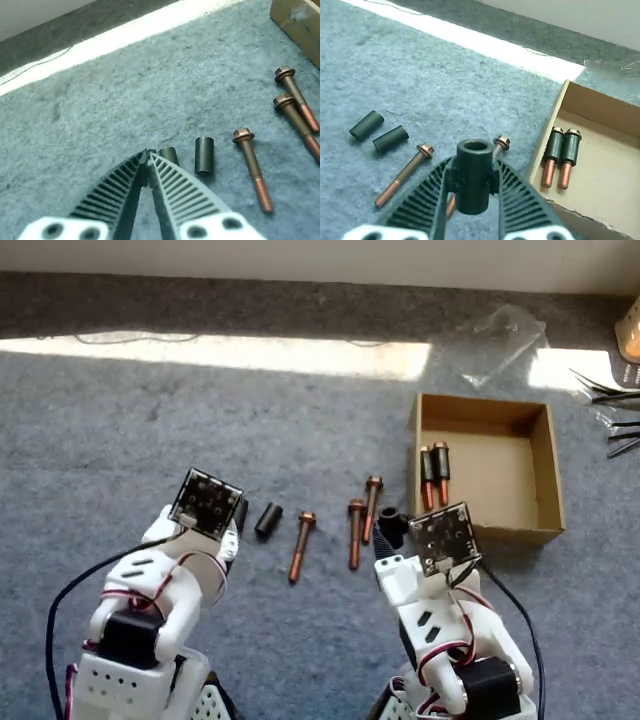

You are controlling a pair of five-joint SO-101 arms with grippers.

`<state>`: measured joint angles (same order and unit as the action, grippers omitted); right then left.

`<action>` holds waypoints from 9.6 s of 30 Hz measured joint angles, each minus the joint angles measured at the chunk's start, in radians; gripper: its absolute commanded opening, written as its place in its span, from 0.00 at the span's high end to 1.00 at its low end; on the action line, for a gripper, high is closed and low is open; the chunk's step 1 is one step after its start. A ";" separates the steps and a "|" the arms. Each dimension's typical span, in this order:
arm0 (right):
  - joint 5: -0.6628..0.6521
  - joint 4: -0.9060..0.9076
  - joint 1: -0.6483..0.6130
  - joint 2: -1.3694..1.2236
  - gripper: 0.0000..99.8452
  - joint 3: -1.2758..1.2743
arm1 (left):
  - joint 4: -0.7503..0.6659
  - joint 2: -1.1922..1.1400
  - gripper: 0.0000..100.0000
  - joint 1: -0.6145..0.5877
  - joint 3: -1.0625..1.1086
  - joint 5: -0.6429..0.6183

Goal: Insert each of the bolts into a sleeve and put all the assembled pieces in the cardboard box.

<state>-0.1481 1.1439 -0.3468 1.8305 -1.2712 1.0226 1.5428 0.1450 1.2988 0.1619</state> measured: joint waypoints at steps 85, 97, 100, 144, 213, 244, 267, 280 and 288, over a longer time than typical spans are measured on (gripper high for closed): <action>0.066 -0.161 0.135 0.000 1.00 -0.242 | 0.146 -1.754 0.87 0.256 -1.022 -0.545; 0.066 -0.161 0.135 0.000 1.00 -0.242 | 0.140 -1.754 0.87 0.255 -1.022 -0.562; 0.066 -0.161 0.135 0.000 1.00 -0.242 | 0.124 -1.783 0.87 0.256 -1.022 -0.562; 0.066 -0.164 0.074 0.000 1.00 -0.242 | 0.176 -1.255 0.99 0.262 -0.899 -0.094; 0.072 -0.798 -0.216 -0.002 1.00 -0.396 | -0.542 -0.334 0.99 0.384 -0.417 -0.374; 0.072 -0.872 -0.256 -0.002 1.00 -0.396 | -0.672 -0.334 0.99 0.381 -0.311 -0.374; 0.072 -0.872 -0.230 -0.002 1.00 -0.396 | -0.674 -0.334 0.99 0.356 -0.290 -0.376; 0.072 -0.872 -0.230 -0.002 1.00 -0.396 | -0.661 -0.333 0.99 0.381 -0.279 -0.374; 0.072 -0.872 -0.230 -0.002 1.00 -0.396 | -0.615 -0.322 0.99 0.388 -0.279 -0.376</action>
<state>-0.0760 0.2723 -0.5769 1.8290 -1.6671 0.4074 1.2206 0.5332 1.0196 -0.2140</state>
